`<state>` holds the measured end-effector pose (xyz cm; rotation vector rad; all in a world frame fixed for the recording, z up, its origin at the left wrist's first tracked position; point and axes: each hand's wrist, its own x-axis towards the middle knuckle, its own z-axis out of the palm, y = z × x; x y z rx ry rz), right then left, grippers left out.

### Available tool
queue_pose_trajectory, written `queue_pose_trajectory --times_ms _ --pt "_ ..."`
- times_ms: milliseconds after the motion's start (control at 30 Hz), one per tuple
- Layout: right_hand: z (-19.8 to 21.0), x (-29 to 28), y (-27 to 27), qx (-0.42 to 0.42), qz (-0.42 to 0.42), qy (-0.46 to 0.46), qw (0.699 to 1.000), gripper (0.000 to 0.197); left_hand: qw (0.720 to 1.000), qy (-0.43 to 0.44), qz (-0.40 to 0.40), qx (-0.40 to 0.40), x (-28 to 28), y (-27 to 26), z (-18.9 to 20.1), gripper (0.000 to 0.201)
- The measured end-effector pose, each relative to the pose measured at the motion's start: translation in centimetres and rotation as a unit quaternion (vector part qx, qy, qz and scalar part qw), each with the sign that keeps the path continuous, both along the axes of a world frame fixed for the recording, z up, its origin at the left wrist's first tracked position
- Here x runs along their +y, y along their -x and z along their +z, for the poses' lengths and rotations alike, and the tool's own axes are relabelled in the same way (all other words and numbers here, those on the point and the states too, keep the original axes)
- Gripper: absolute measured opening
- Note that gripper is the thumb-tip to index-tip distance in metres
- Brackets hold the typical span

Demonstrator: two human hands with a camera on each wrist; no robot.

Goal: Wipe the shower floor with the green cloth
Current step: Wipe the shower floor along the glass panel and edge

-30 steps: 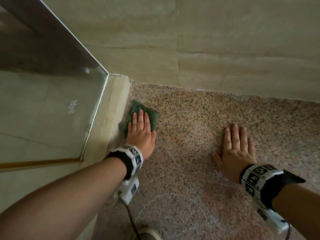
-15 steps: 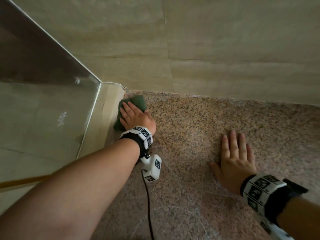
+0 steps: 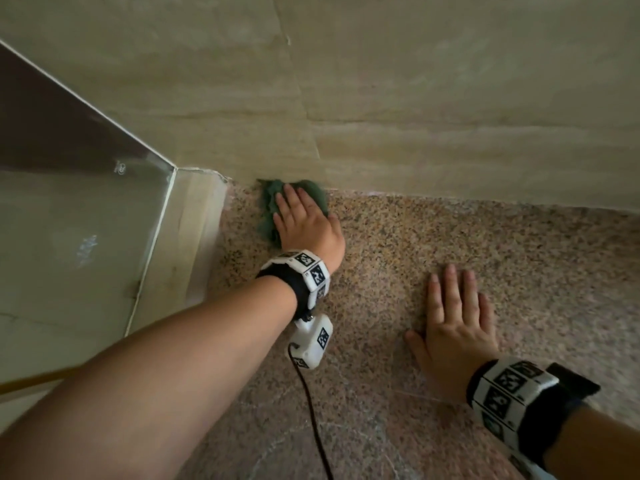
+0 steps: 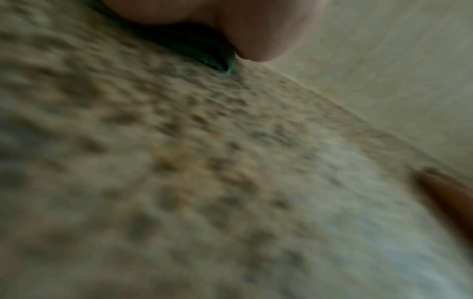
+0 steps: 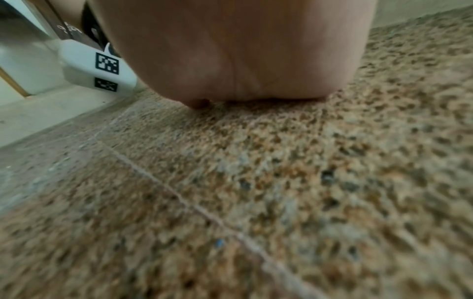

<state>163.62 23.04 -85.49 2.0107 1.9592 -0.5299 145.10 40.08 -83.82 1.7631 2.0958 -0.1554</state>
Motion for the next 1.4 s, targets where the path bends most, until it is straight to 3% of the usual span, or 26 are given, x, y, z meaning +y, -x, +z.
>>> queue_pose_trajectory --times_ms 133,233,333,500,667,833,967,1133,1233,1300,1400 --pt "0.1 0.1 0.1 0.007 -0.016 0.003 1.0 0.092 0.974 0.029 -0.224 -0.033 -3.8 -6.1 -0.1 0.069" --pt "0.5 0.4 -0.2 0.036 -0.019 0.022 0.999 0.089 0.961 0.03 -0.274 -0.008 -4.4 -6.3 -0.4 0.068" --pt "0.5 0.3 -0.3 0.022 -0.007 0.041 0.999 0.094 0.946 0.035 -0.323 0.006 -4.5 -3.1 -0.2 0.065" --pt "1.8 0.8 -0.2 0.033 -0.021 0.085 0.996 0.094 0.968 0.06 -0.242 0.039 -5.4 3.1 0.1 0.065" --pt "3.0 1.2 0.1 0.026 -0.017 0.131 0.991 0.086 0.994 0.051 -0.081 0.047 -5.1 11.2 0.2 0.066" --pt "3.0 1.3 0.1 0.034 -0.023 0.147 0.988 0.09 0.999 0.023 -0.025 0.037 -9.6 12.7 -0.2 0.068" --pt "3.2 1.4 0.2 0.027 -0.023 0.146 0.989 0.088 0.997 0.044 -0.048 0.04 -16.1 14.8 -0.8 0.07" --pt "3.1 1.2 0.2 0.03 -0.024 0.138 0.99 0.089 0.975 0.11 -0.176 0.078 -28.2 16.5 -0.2 0.068" --pt "2.9 1.2 0.2 0.029 -0.025 0.126 0.991 0.088 0.966 0.093 -0.233 0.06 -25.6 16.0 -0.2 0.066" --pt "3.0 1.2 0.2 0.023 -0.029 0.131 0.991 0.088 0.954 0.05 -0.287 0.072 -19.9 14.6 -0.6 0.065" --pt "2.9 1.2 0.4 0.025 -0.027 0.119 0.992 0.088 0.948 0.036 -0.308 0.069 -12.5 11.5 -0.7 0.069"
